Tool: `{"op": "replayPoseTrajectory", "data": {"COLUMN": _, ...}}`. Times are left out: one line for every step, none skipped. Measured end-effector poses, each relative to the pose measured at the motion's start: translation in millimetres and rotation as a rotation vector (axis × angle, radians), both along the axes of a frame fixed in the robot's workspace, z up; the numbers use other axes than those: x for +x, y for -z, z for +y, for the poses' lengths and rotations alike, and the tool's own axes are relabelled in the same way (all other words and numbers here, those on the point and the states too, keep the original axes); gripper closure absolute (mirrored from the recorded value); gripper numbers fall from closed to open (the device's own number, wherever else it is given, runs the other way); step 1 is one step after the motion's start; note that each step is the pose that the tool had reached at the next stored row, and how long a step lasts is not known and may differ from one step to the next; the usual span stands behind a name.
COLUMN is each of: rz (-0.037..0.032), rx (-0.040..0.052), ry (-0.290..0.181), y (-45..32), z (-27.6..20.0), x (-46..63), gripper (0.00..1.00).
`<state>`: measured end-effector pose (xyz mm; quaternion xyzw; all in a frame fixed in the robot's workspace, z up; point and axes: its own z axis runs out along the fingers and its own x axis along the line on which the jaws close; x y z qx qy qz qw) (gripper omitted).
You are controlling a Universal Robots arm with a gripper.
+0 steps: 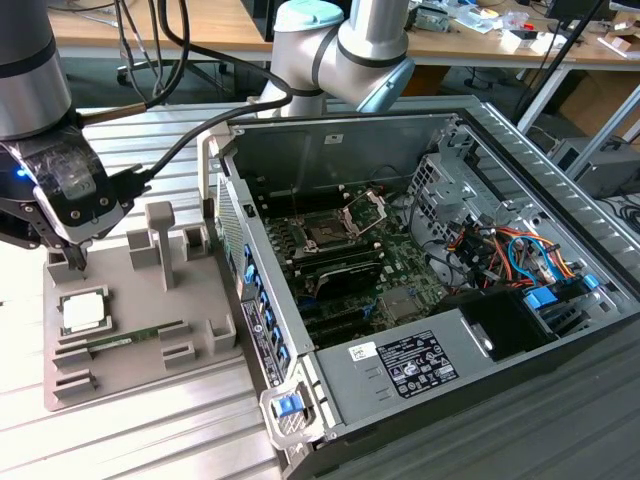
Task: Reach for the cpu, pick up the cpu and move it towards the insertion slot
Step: 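Reach for the cpu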
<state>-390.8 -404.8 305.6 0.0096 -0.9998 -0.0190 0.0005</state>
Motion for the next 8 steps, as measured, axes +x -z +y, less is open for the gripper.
{"op": "replayPoseTrajectory", "data": {"rz": -0.0001, "rx": 0.0, "ry": 0.0, "y": 0.5, "z": 0.0, "x": 0.0, "gripper": 0.9}}
{"op": "replayPoseTrajectory", "data": {"rz": 0.0, "rx": -0.0001, "ry": 0.0, "y": 1.1, "z": 0.0, "x": 0.0, "gripper": 0.9}}
{"op": "replayPoseTrajectory", "data": {"rz": 0.0, "rx": -0.0001, "ry": 0.0, "y": 1.3, "z": 0.0, "x": 0.0, "gripper": 0.9}}
{"op": "replayPoseTrajectory", "data": {"rz": 0.0, "rx": -0.0001, "ry": 0.0, "y": 1.4, "z": 0.0, "x": 0.0, "gripper": 0.9}}
{"op": "replayPoseTrajectory", "data": {"rz": 0.0, "rx": -0.0002, "ry": 0.0, "y": 1.6, "z": 0.0, "x": 0.0, "gripper": 0.9}}
{"op": "replayPoseTrajectory", "data": {"rz": 0.0, "rx": -0.0002, "ry": 0.0, "y": 1.7, "z": 0.0, "x": 0.0, "gripper": 0.9}}
{"op": "replayPoseTrajectory", "data": {"rz": 0.0, "rx": -0.0002, "ry": 0.0, "y": 1.8, "z": 0.0, "x": 0.0, "gripper": 0.9}}
{"op": "replayPoseTrajectory", "data": {"rz": 0.0, "rx": -0.0003, "ry": 0.0, "y": 2.0, "z": 0.0, "x": 0.0, "gripper": 0.9}}
